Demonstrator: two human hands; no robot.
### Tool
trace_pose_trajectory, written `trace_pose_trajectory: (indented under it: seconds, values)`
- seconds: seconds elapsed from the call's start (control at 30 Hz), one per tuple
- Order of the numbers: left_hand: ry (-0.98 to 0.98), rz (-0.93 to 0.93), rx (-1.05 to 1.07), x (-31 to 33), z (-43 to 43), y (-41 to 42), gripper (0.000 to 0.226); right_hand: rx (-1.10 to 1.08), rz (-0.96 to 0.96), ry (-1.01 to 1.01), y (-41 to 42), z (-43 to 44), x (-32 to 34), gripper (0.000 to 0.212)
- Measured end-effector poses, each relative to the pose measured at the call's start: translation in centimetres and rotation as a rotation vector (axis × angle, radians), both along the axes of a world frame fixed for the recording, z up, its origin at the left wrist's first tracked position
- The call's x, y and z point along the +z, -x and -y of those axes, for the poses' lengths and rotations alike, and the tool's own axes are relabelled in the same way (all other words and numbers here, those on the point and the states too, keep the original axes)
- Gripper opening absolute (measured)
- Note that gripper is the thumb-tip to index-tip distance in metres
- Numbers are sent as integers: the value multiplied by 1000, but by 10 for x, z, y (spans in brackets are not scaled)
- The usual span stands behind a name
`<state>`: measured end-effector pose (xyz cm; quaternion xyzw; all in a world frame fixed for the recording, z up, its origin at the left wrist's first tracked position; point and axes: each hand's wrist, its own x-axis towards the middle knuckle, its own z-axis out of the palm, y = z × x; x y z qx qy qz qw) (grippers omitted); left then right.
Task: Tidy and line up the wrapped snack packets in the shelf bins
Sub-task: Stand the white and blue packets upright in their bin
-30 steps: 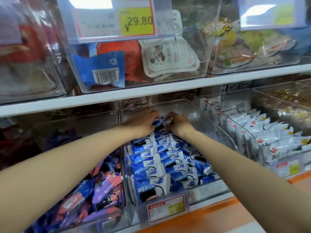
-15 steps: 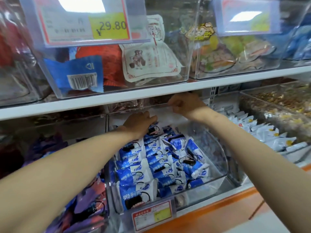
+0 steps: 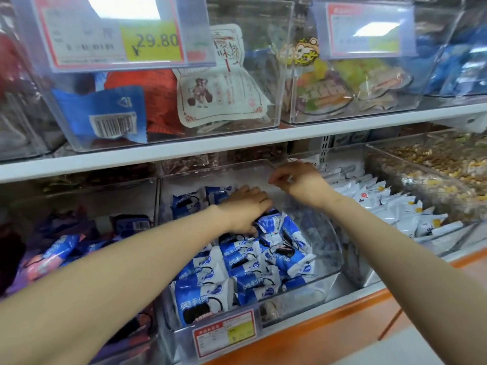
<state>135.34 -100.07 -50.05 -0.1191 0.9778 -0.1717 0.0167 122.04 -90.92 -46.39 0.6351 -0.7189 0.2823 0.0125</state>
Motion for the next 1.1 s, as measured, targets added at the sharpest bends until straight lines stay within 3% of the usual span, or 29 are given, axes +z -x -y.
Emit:
trace_pose_trajectory:
  seconds: [0.1, 0.2, 0.33, 0.47, 0.53, 0.67, 0.87, 1.1]
  values:
    - [-40, -133, 2, -4, 1, 4, 37, -5, 11, -22, 0, 2, 0, 17]
    - [-319, -320, 147, 11, 4, -3, 20, -24, 43, -33, -1, 1, 1, 17]
    - [-777, -446, 232, 30, 22, -29, 33, -63, 15, -61, -6, -4, 6, 21]
    - [-1085, -531, 258, 30, 32, -49, 34, 37, 303, -104, -19, -10, 15, 20]
    - [-1167, -544, 284, 30, 29, -53, 34, 81, 305, -156, -21, -10, 16, 28]
    - [-1159, -520, 293, 33, 24, -53, 44, 52, 275, -152, -22, -7, 13, 27]
    - [-1134, -536, 236, 44, 17, -46, 29, 20, 270, -115, -28, 0, 16, 20]
    - [-751, -479, 308, 43, 32, -40, 18, 80, 256, -44, -23, 6, 14, 20]
